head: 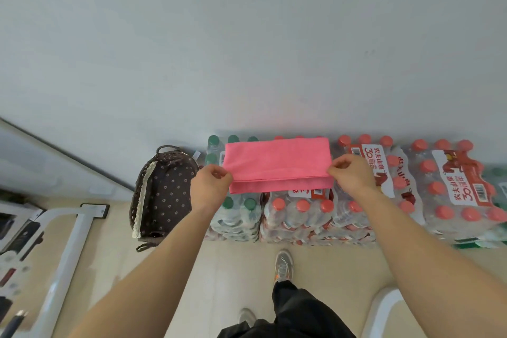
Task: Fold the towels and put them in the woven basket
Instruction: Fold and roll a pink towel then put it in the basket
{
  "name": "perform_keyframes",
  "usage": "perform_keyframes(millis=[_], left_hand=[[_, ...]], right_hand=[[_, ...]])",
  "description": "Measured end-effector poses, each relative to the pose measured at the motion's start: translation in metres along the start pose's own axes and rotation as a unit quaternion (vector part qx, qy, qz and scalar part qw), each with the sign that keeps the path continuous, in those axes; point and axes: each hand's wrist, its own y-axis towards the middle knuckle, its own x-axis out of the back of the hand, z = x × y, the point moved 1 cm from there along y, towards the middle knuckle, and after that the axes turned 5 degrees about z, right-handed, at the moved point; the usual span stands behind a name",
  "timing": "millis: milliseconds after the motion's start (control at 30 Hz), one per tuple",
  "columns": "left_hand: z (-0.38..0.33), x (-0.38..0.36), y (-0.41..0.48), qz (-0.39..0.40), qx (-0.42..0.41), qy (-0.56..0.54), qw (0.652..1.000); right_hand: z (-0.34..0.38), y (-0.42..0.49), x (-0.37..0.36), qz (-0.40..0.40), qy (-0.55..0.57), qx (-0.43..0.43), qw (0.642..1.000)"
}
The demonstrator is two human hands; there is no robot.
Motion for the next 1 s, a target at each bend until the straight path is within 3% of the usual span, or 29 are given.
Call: perform_keyframes(millis=[467, 567, 667, 833, 1000], left_hand=[[0.016, -0.025, -0.013, 0.003, -0.072, 0.242, 0.968], [0.016, -0.026, -0.011, 0.007, -0.084, 0.278, 0.957], [0.003, -0.031, -0.004, -0.040, -0.142, 0.282, 0.948], [-0.028, -0.070, 0.026, -0.037, -0.297, 0.273, 0.914], [-0.024, -0.101, 0.055, 0.037, -0.280, 0.367, 0.887]], right_hand=[[-0.025, -0.007, -0.014, -0.007, -0.136, -0.002, 0.991], [-0.022, -0.009, -0.019, -0.041, -0.212, 0.002, 0.976], [-0.001, -0.009, -0.034, -0.088, -0.289, 0.055, 0.952], [0.043, 0.015, -0.079, 0.021, -0.314, 0.183, 0.931], [0.024, 0.040, -0.108, 0.068, -0.412, 0.231, 0.879]])
